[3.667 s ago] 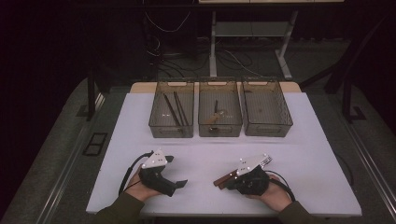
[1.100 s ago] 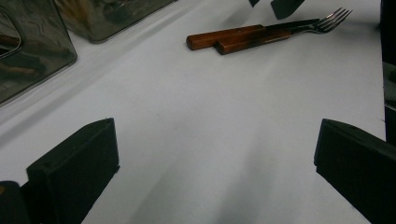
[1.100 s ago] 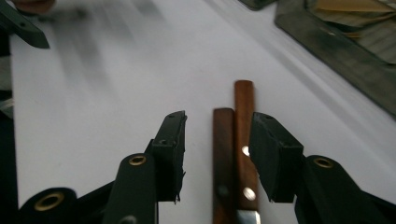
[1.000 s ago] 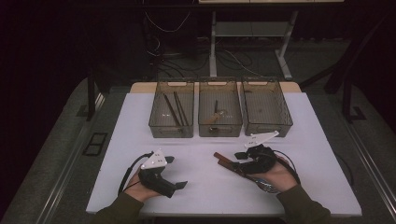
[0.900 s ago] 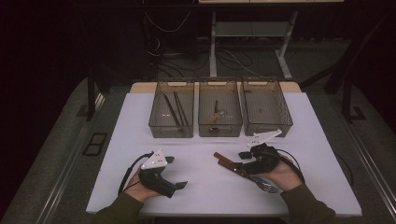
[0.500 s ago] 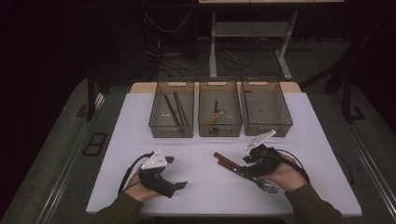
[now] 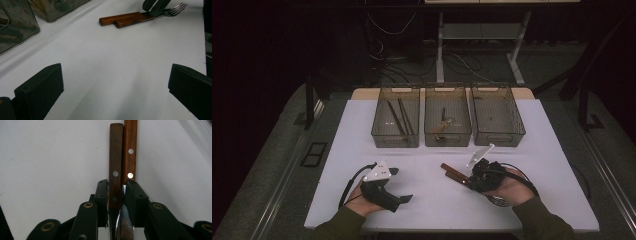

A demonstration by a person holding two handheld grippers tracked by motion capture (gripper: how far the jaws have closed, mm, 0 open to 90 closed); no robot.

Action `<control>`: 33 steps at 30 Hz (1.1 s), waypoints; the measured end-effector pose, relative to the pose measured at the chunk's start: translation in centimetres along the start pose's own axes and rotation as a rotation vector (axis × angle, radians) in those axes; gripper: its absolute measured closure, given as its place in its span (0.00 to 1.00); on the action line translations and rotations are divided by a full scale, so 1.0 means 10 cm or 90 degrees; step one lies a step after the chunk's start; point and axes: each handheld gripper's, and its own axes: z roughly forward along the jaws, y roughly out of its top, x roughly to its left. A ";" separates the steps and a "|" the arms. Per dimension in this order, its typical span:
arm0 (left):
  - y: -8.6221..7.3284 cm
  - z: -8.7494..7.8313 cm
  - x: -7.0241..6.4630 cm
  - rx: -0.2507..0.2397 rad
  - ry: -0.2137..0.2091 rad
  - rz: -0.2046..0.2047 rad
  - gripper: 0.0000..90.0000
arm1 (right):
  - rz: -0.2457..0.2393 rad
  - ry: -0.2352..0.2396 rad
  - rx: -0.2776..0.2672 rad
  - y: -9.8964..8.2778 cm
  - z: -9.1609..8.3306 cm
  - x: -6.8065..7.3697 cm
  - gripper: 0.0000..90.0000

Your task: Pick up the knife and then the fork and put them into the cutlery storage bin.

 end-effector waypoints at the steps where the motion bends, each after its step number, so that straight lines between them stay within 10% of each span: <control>1: 0.00 0.00 0.00 0.000 0.000 0.000 0.00 | -0.002 -0.002 0.003 0.00 0.01 0.00 0.81; 18: 0.00 0.00 0.00 0.002 -0.001 0.001 0.00 | -0.023 0.004 0.030 0.03 0.08 0.02 0.84; 33: 0.00 0.02 -0.01 0.007 -0.003 0.002 0.00 | -0.044 0.014 0.122 0.23 0.15 0.05 0.85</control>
